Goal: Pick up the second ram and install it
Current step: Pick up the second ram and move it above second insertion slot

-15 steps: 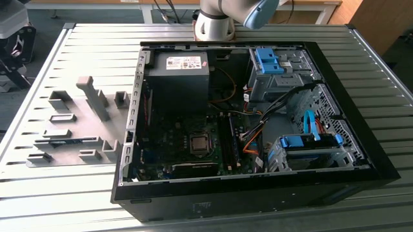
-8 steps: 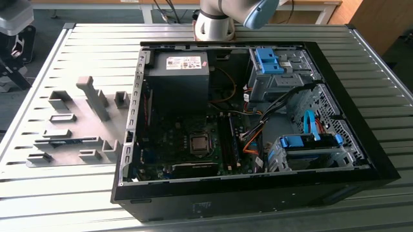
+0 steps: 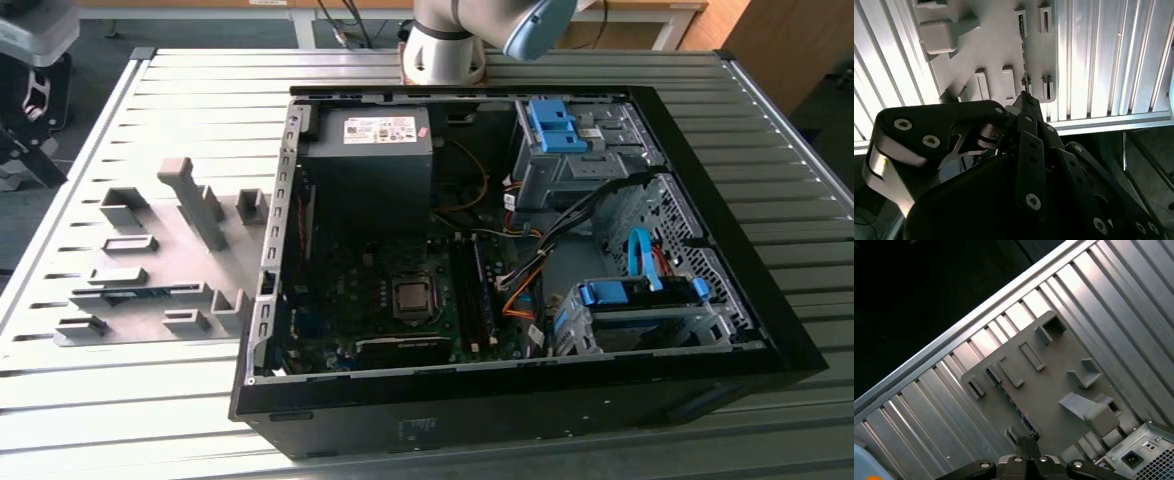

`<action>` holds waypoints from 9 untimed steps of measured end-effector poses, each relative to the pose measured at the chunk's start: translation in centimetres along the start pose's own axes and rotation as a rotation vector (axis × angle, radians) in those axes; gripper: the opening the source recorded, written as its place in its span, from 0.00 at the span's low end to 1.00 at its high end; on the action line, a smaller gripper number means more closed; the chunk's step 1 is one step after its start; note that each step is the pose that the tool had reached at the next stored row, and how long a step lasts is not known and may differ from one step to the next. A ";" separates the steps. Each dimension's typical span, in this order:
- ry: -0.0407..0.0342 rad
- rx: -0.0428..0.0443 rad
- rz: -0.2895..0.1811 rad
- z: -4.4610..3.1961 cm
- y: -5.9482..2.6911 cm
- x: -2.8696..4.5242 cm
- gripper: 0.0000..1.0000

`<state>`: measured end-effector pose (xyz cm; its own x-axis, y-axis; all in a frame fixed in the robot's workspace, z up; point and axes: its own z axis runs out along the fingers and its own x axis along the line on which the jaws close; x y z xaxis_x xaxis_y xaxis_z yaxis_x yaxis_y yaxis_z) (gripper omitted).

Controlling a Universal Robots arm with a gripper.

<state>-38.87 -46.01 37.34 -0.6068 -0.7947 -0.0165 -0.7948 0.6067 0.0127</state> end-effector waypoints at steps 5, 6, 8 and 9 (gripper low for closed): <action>0.0011 -0.0011 -0.106 0.15 0.00 0.00 0.11; 0.0012 -0.0013 -0.122 0.17 -0.01 0.00 0.11; 0.0017 -0.0018 -0.156 0.23 0.00 0.00 0.11; 0.0019 -0.0022 -0.176 0.27 -0.01 0.00 0.11</action>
<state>-38.87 -46.02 37.06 -0.4584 -0.8886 -0.0167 -0.8887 0.4583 0.0120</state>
